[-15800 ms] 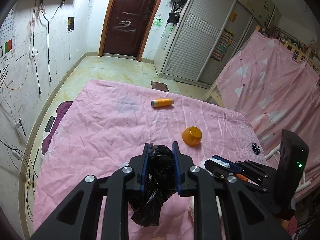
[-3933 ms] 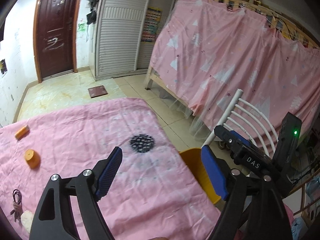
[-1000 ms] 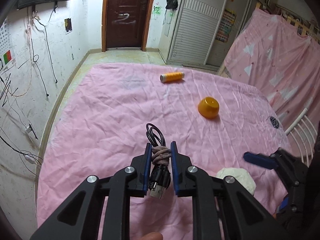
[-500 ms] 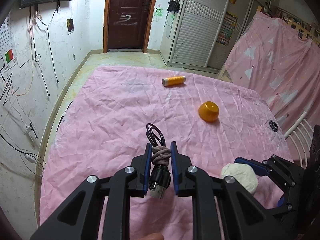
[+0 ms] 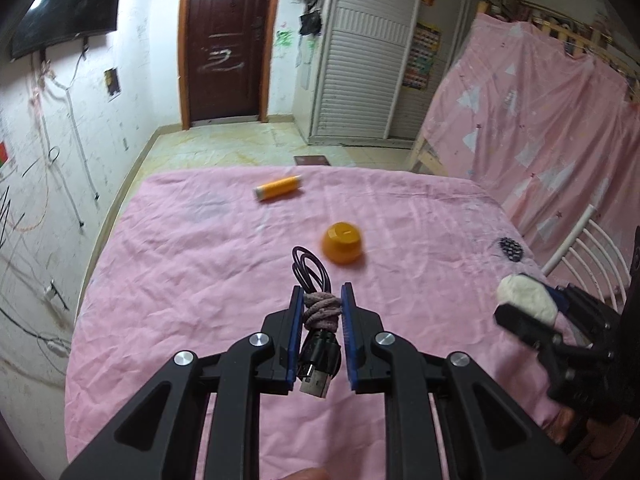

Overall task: Collect trash
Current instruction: 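Hold the cable in the left gripper while the right grasps the white tissue ball, then carry the cable and tissue ball over to the yellow bin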

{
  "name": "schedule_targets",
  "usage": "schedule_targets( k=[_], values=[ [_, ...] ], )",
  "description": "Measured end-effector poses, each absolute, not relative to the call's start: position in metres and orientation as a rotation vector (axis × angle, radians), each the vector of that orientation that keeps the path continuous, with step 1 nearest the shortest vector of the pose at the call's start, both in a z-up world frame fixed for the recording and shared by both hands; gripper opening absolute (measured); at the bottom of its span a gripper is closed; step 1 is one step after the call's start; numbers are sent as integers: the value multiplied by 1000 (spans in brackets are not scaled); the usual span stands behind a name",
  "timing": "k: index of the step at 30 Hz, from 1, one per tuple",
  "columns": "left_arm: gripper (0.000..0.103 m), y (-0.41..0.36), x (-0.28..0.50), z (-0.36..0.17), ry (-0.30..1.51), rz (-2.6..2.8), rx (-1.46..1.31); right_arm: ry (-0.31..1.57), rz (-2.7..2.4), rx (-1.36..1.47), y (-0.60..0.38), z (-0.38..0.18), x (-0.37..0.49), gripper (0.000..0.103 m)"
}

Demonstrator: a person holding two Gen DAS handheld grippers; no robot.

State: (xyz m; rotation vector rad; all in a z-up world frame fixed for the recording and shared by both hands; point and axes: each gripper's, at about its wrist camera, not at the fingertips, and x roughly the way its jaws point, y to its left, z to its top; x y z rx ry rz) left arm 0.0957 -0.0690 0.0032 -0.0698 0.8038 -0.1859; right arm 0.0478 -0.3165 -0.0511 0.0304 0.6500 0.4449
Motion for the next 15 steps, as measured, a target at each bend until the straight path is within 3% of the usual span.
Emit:
schedule_targets(
  k=[15],
  values=[
    [11,-176,98,34,757,-361,5,503,157,177,-458,-18,15,56]
  ],
)
